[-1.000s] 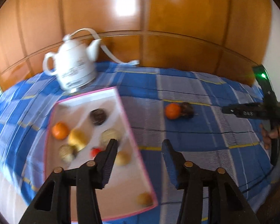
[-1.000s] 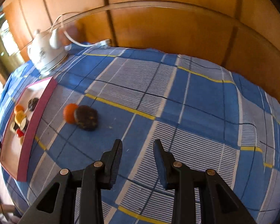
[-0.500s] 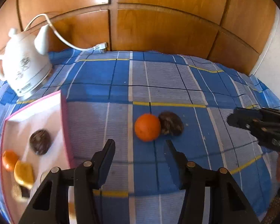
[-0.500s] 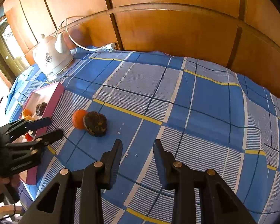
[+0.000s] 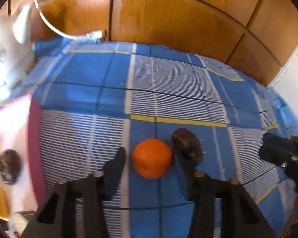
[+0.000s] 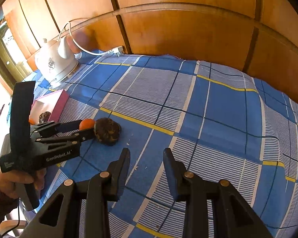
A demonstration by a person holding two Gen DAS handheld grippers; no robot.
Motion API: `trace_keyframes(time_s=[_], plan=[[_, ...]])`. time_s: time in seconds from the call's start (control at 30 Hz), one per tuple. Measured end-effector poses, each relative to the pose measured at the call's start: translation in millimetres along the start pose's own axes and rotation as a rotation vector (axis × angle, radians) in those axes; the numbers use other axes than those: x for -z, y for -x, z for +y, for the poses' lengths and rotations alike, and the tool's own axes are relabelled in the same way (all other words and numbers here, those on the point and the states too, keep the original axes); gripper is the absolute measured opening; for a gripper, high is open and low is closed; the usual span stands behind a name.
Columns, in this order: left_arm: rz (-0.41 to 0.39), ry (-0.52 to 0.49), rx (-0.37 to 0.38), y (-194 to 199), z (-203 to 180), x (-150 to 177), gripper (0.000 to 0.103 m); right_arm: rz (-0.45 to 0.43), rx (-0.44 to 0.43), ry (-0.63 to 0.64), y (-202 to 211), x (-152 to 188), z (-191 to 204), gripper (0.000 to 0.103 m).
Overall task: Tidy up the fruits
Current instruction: 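Grasp the orange on the cloth with the left gripper while the right gripper moves toward the dark fruit, then grasp the dark round fruit with the right gripper while the left gripper holds the orange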
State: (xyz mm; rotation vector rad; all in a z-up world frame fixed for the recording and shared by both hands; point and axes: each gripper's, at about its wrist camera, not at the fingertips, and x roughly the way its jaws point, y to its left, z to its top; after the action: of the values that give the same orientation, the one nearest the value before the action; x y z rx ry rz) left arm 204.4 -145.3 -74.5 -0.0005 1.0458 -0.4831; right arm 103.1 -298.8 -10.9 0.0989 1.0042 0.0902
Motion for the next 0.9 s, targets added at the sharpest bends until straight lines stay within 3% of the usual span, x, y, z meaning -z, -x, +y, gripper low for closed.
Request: trace_keyframes(time_s=[0.23,0.53,0.67,0.8,0.9], plan=[[-0.043,-0.026,0.003,28,-13,25,0.039,0.008,0.012,-0.003,-3,1,-3,0.034],[-0.071,-0.126,-0.048,63,-34,105,0.039,0.038,-0.006,-0.005,-7,6,-2,0.034],[-0.112,-0.209,-0.098,67,-46,127,0.039,0.047,-0.059,-0.017,-9,8,0,0.034],[-0.118,-0.192,-0.088,64,-43,128,0.039,0.059,-0.157,-0.030,-12,10,7,0.035],[-0.118,-0.172,-0.075,64,-40,127,0.039,0.069,-0.201,-0.033,-13,12,15,0.041]])
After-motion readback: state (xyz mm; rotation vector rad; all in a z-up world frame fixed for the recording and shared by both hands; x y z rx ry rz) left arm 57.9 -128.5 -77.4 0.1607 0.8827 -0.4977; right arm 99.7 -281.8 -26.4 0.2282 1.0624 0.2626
